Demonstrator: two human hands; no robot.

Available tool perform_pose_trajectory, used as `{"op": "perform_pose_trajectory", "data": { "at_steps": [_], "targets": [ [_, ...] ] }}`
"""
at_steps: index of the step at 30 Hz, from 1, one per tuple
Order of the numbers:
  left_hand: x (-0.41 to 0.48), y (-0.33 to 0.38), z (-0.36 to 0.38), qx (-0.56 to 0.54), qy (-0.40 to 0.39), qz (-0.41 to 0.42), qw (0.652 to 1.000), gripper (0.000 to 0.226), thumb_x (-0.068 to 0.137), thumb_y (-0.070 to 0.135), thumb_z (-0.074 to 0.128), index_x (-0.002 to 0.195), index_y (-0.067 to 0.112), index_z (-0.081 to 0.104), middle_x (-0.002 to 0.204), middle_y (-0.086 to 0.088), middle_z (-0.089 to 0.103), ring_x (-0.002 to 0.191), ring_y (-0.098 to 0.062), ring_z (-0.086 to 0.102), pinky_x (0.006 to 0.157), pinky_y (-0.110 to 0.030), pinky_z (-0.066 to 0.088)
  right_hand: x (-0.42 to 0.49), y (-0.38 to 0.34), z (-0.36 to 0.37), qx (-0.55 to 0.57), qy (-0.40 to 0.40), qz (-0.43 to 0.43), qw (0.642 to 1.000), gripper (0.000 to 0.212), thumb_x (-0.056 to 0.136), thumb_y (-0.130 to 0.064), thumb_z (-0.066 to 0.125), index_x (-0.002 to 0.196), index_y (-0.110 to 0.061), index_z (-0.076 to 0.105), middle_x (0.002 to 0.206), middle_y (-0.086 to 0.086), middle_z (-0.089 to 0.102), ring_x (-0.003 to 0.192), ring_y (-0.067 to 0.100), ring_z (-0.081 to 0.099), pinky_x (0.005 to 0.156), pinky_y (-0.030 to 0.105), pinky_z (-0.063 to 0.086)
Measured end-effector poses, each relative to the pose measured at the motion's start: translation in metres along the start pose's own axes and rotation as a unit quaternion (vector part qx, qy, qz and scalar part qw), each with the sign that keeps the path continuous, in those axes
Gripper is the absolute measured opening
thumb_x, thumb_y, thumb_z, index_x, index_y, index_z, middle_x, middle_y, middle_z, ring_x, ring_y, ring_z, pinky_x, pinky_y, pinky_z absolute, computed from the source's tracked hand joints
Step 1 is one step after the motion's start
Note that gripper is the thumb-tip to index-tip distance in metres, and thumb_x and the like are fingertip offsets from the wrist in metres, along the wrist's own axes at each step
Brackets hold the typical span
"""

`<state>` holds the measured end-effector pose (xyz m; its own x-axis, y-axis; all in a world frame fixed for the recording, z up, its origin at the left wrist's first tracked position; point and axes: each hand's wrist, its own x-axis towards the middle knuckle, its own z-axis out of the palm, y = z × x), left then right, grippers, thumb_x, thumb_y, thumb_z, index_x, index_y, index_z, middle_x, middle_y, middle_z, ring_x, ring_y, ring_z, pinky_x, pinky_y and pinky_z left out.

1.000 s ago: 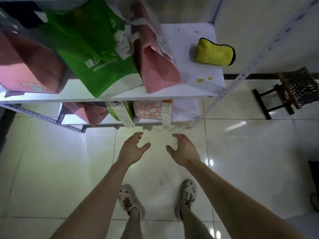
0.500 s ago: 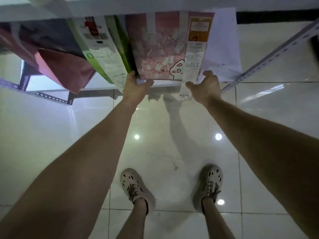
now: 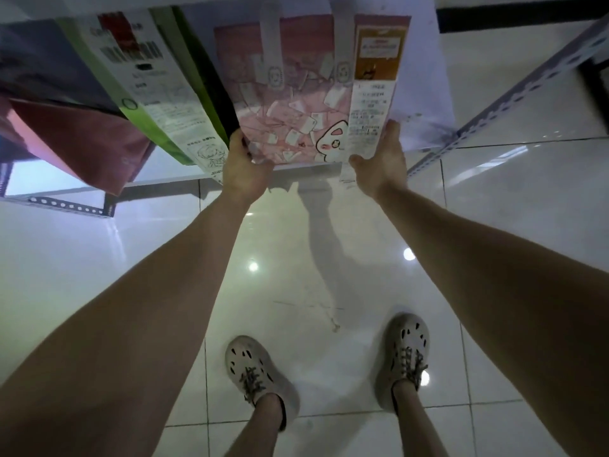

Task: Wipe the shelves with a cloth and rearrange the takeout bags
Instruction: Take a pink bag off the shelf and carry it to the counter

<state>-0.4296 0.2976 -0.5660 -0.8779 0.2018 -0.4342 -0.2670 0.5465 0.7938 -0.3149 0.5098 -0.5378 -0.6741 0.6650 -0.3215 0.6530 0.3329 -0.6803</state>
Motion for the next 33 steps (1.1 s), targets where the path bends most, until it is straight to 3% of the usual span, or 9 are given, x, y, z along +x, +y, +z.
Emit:
{"op": "perform_pose_trajectory", "data": {
  "at_steps": [3, 8, 11, 13, 16, 21, 24, 28, 33],
  "targets": [
    [-0.036, 0.001, -0.004, 0.022, 0.011, 0.02, 1.0, 0.066, 0.099, 0.009, 0.068, 0.158, 0.024, 0.044, 0.137, 0.006, 0.065, 0.128, -0.024, 0.065, 0.104, -0.035, 0.055, -0.032, 0.005, -0.009, 0.0, 0.017, -0.01, 1.0, 0.055, 0.094, -0.005, 0.063, 0.14, -0.009, 0.035, 0.143, 0.01, 0.059, 0.123, 0.039, 0.063, 0.092, 0.045, 0.059],
    [-0.121, 0.014, -0.014, 0.015, 0.044, -0.022, 0.999, 0.053, 0.101, 0.016, 0.069, 0.149, 0.029, 0.05, 0.112, 0.016, 0.067, 0.11, -0.022, 0.068, 0.079, -0.025, 0.052, -0.092, 0.006, -0.043, 0.024, 0.005, 0.005, 1.0, 0.048, 0.093, -0.002, 0.055, 0.134, -0.014, 0.033, 0.129, 0.002, 0.063, 0.107, 0.031, 0.065, 0.066, 0.023, 0.05],
    [-0.183, 0.029, -0.028, 0.029, 0.055, -0.046, 0.997, 0.048, 0.1, 0.017, 0.07, 0.143, 0.028, 0.052, 0.12, 0.006, 0.071, 0.104, -0.024, 0.07, 0.069, -0.022, 0.05, -0.139, 0.001, -0.082, 0.031, -0.037, -0.012, 0.999, 0.051, 0.093, -0.001, 0.053, 0.134, -0.019, 0.029, 0.119, -0.007, 0.058, 0.092, 0.023, 0.062, 0.046, 0.005, 0.044],
    [-0.226, 0.045, -0.041, 0.031, 0.053, -0.05, 0.997, 0.047, 0.099, 0.013, 0.069, 0.14, 0.029, 0.054, 0.12, 0.003, 0.072, 0.102, -0.026, 0.072, 0.077, -0.033, 0.059, -0.172, -0.006, -0.114, 0.035, -0.058, -0.019, 0.998, 0.053, 0.094, -0.002, 0.055, 0.134, -0.023, 0.027, 0.126, -0.003, 0.061, 0.096, 0.024, 0.065, 0.053, 0.012, 0.054],
    [-0.288, 0.071, -0.062, 0.033, 0.055, -0.047, 0.997, 0.047, 0.099, 0.011, 0.068, 0.139, 0.031, 0.055, 0.113, 0.008, 0.07, 0.094, -0.019, 0.073, 0.082, -0.04, 0.062, -0.223, -0.024, -0.16, 0.042, -0.075, 0.006, 0.996, 0.053, 0.095, -0.013, 0.064, 0.129, -0.028, 0.026, 0.132, -0.005, 0.06, 0.105, 0.028, 0.07, 0.071, 0.038, 0.065],
    [-0.377, 0.123, -0.095, 0.036, 0.057, -0.033, 0.997, 0.046, 0.098, 0.011, 0.068, 0.136, 0.032, 0.056, 0.115, 0.006, 0.071, 0.097, -0.025, 0.073, 0.083, -0.045, 0.063, -0.303, -0.064, -0.225, 0.092, -0.057, 0.025, 0.994, 0.067, 0.086, -0.035, 0.082, 0.125, -0.026, 0.028, 0.134, -0.001, 0.064, 0.111, 0.027, 0.07, 0.082, 0.047, 0.066],
    [-0.415, 0.162, -0.11, 0.023, 0.045, -0.007, 0.999, 0.05, 0.097, 0.01, 0.067, 0.14, 0.032, 0.055, 0.119, 0.005, 0.071, 0.102, -0.028, 0.074, 0.078, -0.037, 0.061, -0.34, -0.087, -0.26, 0.122, -0.007, 0.034, 0.992, 0.071, 0.082, -0.033, 0.085, 0.124, -0.026, 0.028, 0.129, -0.002, 0.063, 0.107, 0.027, 0.07, 0.079, 0.046, 0.066],
    [-0.448, 0.227, -0.124, 0.019, 0.017, 0.086, 0.996, 0.081, 0.093, 0.004, 0.065, 0.161, 0.038, 0.035, 0.132, 0.006, 0.065, 0.108, -0.021, 0.069, 0.078, -0.03, 0.058, -0.381, -0.117, -0.309, 0.162, 0.074, 0.012, 0.984, 0.082, 0.077, -0.035, 0.088, 0.13, -0.035, 0.025, 0.129, -0.009, 0.062, 0.109, 0.023, 0.071, 0.083, 0.043, 0.066],
    [-0.478, 0.313, -0.111, 0.012, -0.041, 0.233, 0.971, 0.109, 0.091, -0.002, 0.074, 0.157, 0.068, 0.021, 0.161, 0.008, 0.051, 0.135, -0.012, 0.061, 0.086, -0.01, 0.055, -0.421, -0.123, -0.394, 0.216, 0.167, -0.044, 0.961, 0.115, 0.076, -0.043, 0.09, 0.157, -0.063, 0.011, 0.149, -0.02, 0.053, 0.124, 0.016, 0.064, 0.086, 0.041, 0.061]
  ]
}}
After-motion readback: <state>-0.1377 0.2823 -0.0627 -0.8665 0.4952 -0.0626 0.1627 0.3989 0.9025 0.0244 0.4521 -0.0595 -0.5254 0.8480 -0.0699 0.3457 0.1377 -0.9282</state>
